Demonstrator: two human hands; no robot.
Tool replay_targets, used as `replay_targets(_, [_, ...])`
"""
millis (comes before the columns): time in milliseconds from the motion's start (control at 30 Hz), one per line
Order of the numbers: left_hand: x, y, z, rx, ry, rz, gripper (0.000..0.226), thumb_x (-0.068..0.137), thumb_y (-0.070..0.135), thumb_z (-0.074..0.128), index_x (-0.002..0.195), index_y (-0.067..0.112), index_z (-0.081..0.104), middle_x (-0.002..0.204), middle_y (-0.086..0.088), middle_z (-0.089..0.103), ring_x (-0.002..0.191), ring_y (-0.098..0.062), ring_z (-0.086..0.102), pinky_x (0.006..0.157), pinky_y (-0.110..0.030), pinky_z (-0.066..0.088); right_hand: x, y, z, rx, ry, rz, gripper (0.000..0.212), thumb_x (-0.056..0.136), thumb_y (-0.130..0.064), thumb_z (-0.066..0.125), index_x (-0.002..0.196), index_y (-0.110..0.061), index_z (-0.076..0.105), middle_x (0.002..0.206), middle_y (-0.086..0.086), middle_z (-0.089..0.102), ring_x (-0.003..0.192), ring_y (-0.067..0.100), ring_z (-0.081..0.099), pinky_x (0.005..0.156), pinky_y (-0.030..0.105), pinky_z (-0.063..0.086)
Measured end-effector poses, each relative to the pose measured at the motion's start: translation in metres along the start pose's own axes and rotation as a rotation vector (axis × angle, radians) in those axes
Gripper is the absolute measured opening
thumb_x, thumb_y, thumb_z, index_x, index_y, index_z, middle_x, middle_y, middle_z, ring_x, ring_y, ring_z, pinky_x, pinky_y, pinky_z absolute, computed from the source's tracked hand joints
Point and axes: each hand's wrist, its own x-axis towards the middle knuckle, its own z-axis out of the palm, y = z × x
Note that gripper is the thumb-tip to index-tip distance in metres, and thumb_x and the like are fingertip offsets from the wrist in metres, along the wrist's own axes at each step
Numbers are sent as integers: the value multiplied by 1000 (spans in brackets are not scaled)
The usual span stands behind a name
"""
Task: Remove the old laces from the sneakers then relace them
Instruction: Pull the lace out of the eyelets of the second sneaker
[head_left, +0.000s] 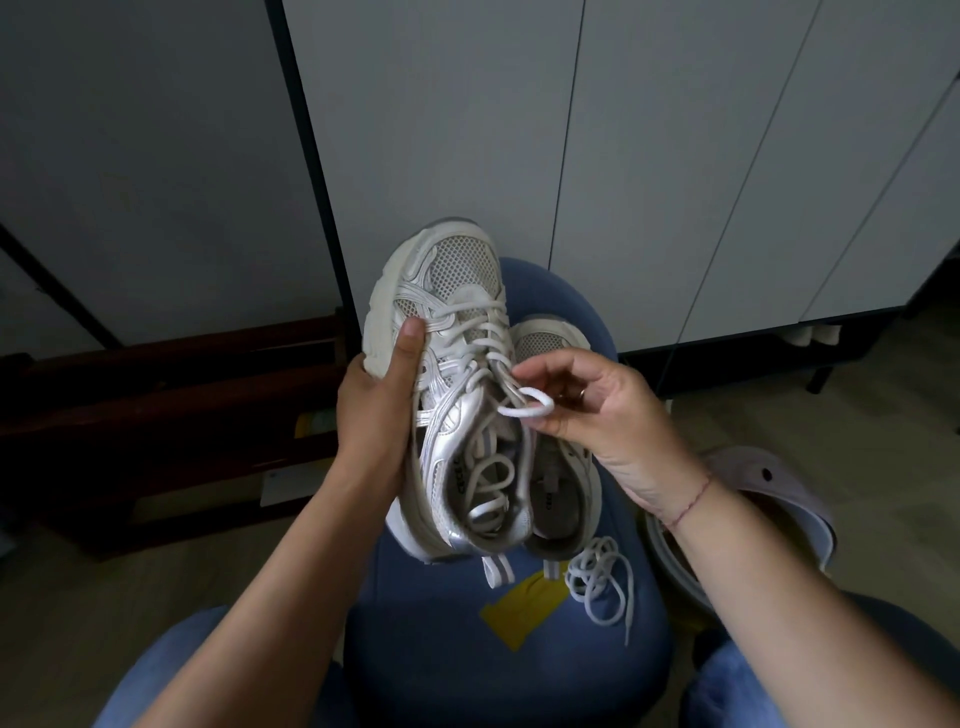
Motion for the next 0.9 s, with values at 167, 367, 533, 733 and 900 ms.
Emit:
replay_targets(167, [0, -3, 4, 54, -17, 44, 85, 60, 78, 70, 123, 21, 64, 110, 3, 74, 101, -15, 71, 97, -42, 53, 1, 3, 2, 14, 130, 28, 11, 75, -17, 69, 79, -7, 68, 76, -1, 69, 74, 8, 62, 71, 19, 49])
replay_targets(367, [2, -3, 1, 48, -13, 31, 81, 62, 75, 71, 122, 21, 64, 109, 4, 74, 100, -14, 71, 97, -41, 53, 6, -7, -6, 571, 137, 346, 33, 89, -29, 50, 60, -15, 57, 54, -4, 47, 44, 6, 43, 46, 16, 39])
replay_targets(533, [5, -4, -2, 38, 31, 4, 84, 60, 77, 73, 120, 19, 63, 109, 2, 74, 98, -16, 72, 95, -42, 54, 6, -9, -14, 910, 162, 461, 34, 93, -35, 47, 74, -11, 63, 63, -1, 54, 53, 6, 52, 50, 17, 46])
replay_targets(733, [8, -6, -3, 24, 52, -44, 92, 52, 81, 72, 119, 19, 63, 107, 1, 74, 95, -18, 72, 92, -42, 56, 1, 2, -4, 254, 69, 282, 35, 66, -13, 72, 101, -9, 64, 87, -1, 67, 85, 8, 62, 76, 20, 51])
replay_targets(900, [5, -5, -1, 24, 20, -26, 87, 54, 78, 73, 118, 19, 64, 106, 2, 75, 96, -17, 73, 93, -42, 55, 1, 6, 10, 124, 282, 160, 13, 69, -20, 69, 78, -10, 68, 70, -2, 68, 67, 8, 62, 67, 19, 50])
